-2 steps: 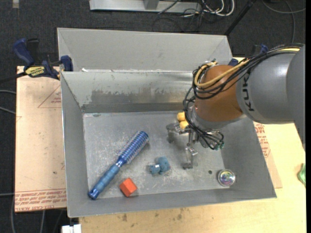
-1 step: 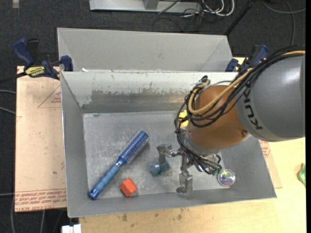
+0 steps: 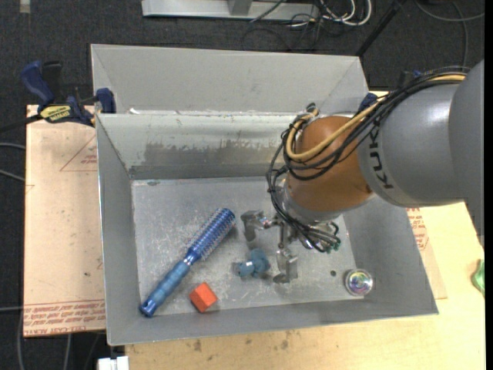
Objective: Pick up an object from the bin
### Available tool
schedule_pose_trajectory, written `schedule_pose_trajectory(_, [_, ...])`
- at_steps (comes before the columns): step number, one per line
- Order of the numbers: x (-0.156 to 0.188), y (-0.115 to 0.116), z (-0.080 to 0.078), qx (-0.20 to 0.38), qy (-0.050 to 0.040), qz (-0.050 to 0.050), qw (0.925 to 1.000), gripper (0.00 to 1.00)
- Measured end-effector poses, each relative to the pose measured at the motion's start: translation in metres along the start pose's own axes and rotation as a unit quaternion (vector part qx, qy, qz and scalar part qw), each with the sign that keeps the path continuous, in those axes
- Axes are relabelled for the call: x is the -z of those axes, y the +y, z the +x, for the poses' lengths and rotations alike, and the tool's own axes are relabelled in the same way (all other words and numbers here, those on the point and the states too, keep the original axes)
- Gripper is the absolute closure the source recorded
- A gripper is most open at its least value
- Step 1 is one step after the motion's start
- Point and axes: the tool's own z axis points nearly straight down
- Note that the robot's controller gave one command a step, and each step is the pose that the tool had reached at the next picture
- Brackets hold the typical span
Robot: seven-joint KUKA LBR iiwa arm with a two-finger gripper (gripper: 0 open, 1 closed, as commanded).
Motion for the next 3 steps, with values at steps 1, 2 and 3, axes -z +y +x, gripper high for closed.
schedule_pose_trajectory(1, [-0.023,0.014,0.010,0.157,0.0017,-0.001,0.9875,0.00])
schedule_pose_trajectory(2, [-0.022,0.013,0.009,0.158,0.0010,-0.001,0.9875,1.00])
schedule_pose_trajectory(3, [0.115,0.012,0.005,0.195,-0.0031,0.002,0.9808,1.00])
